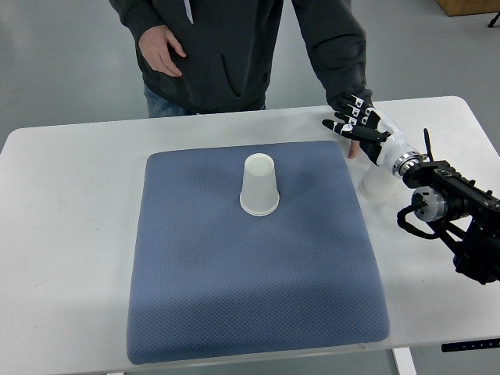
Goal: Stack paper cups
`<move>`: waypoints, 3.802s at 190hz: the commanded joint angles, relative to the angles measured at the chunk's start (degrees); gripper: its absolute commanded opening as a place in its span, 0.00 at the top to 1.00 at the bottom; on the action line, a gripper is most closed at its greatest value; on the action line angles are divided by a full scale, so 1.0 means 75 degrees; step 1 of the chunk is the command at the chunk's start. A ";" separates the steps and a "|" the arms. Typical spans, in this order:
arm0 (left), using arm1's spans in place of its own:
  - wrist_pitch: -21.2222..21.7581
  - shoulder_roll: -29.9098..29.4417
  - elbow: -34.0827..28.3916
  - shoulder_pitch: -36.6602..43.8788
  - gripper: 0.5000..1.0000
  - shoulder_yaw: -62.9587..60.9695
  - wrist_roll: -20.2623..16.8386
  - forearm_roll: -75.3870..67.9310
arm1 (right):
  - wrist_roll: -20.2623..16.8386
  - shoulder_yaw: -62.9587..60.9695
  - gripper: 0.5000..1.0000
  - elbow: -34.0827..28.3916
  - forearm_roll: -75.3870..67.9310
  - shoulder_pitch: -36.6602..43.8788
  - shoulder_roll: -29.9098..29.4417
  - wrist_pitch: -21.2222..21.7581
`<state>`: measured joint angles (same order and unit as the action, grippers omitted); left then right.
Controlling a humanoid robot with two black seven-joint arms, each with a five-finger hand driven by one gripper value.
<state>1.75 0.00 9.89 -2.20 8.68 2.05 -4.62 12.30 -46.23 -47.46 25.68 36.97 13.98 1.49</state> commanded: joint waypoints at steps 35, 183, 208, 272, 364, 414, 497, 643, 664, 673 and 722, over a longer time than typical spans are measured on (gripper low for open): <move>0.0012 0.0000 -0.0006 0.0000 0.00 0.0015 -0.0015 0.0006 | 0.0000 0.0000 0.16 0.0000 -0.0002 0.0005 0.0000 -0.0011; 0.0012 0.0000 -0.0100 0.0000 0.00 0.0015 -0.0004 0.0006 | 0.0012 0.0000 0.16 0.0012 -0.0002 0.0345 0.0023 -0.0011; 0.0012 0.0000 -0.0111 0.0000 0.00 0.0015 -0.0004 0.0006 | 0.0023 -0.0023 0.16 0.0023 -0.0002 0.0391 0.0023 -0.0047; 0.0012 0.0000 -0.0100 0.0000 0.00 0.0015 -0.0004 0.0006 | 0.0023 -0.0023 0.17 0.0070 -0.0013 0.0649 0.0023 -0.0070; 0.0012 0.0000 -0.0111 0.0000 0.00 0.0015 -0.0004 0.0006 | 0.0176 0.0024 0.17 -0.0176 0.1862 0.0720 0.0972 0.0528; 0.0012 0.0000 -0.0111 0.0000 0.00 0.0015 -0.0004 0.0006 | 0.0410 0.0164 0.17 -0.0235 0.5108 0.0720 0.1535 0.1418; 0.0012 0.0000 -0.0111 0.0000 0.00 0.0015 -0.0004 0.0006 | 0.0668 0.0727 0.16 -0.0422 0.8155 0.0989 0.2191 0.2250; 0.0012 0.0000 -0.0111 0.0000 0.00 0.0015 -0.0004 0.0006 | 0.0656 0.1734 0.17 -0.0012 0.9690 0.1118 0.2461 0.1665; 0.0012 0.0000 -0.0111 0.0000 0.00 0.0015 -0.0004 0.0006 | 0.0656 0.1852 0.17 0.0058 0.9701 0.1106 0.2449 0.1500; 0.0012 0.0000 -0.0111 0.0000 0.00 0.0015 -0.0004 0.0006 | 0.0656 0.1864 0.17 0.0070 0.9701 0.1106 0.2449 0.1489; 0.0012 0.0000 -0.0111 0.0012 0.00 0.0015 -0.0004 0.0006 | 0.0656 0.1864 0.29 0.0070 0.9713 0.1118 0.2461 0.1407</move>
<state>1.85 0.00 9.05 -2.19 8.79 2.01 -4.57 17.23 -32.30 -46.94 98.44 45.35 32.43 12.16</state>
